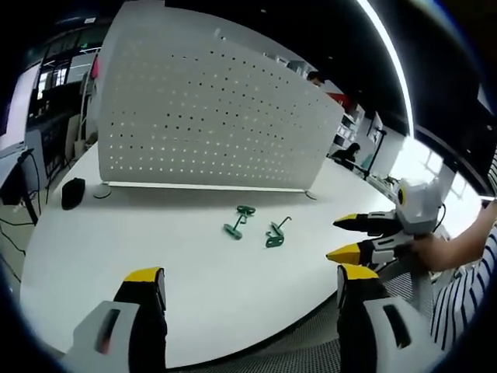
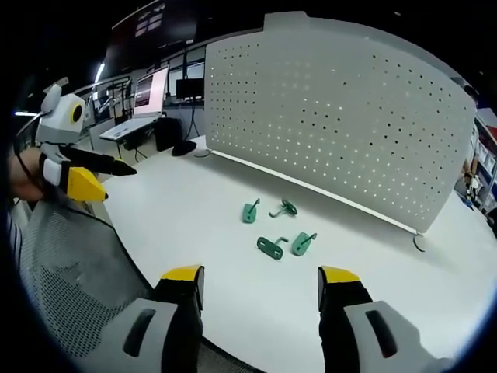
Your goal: Insert the hook assembly into the mounting plate slot until the hook locks in place.
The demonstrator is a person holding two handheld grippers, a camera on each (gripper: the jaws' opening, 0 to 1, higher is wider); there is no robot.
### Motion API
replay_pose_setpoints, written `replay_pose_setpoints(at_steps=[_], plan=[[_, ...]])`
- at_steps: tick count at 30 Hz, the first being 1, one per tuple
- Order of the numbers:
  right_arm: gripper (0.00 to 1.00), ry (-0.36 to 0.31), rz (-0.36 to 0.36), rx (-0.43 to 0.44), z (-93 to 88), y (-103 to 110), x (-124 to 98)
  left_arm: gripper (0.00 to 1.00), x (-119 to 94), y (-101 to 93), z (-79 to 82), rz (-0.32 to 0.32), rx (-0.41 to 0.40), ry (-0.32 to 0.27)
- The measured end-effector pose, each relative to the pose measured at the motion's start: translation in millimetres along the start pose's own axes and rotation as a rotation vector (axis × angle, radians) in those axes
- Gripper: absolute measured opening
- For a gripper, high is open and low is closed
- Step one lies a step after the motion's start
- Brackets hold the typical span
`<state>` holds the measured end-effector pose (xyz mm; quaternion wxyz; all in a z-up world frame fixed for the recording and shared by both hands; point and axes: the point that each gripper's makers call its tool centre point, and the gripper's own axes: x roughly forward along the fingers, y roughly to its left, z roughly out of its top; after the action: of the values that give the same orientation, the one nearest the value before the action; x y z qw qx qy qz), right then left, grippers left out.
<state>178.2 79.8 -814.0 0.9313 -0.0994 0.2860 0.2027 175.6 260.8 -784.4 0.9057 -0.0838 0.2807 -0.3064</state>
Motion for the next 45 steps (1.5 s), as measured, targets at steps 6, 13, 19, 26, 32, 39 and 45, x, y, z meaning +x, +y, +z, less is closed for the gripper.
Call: replay_pose_setpoints(at_steps=[6,13,19,26,32,39,45], plan=[[0.56,0.022,0.024,0.048,2.0,-5,-2,0.94,0,-1.4,0.7,-0.008,0.004,-0.002],[0.47,0.130,0.089,-0.059,-11.0,-19,5,0.93,0,-0.5,0.8,-0.010,-0.010,-0.004],[0.38,0.167,0.106,-0.136,-12.0,-37,16,0.93,0,0.2,1.9,-0.009,-0.014,-0.011],[0.34,0.199,0.134,-0.200,-10.8,-46,36,0.93,0,1.7,1.9,-0.005,-0.020,-0.013],[0.27,0.229,0.150,-0.246,-8.1,-60,55,0.93,0,1.9,0.6,-0.002,-0.020,-0.006],[0.23,0.267,0.149,-0.243,-10.6,-78,73,0.93,1,3.0,-0.9,0.003,-0.024,0.002],[0.20,0.299,0.150,-0.244,-16.9,-84,86,0.93,2,2.9,-2.3,0.001,-0.030,0.010]])
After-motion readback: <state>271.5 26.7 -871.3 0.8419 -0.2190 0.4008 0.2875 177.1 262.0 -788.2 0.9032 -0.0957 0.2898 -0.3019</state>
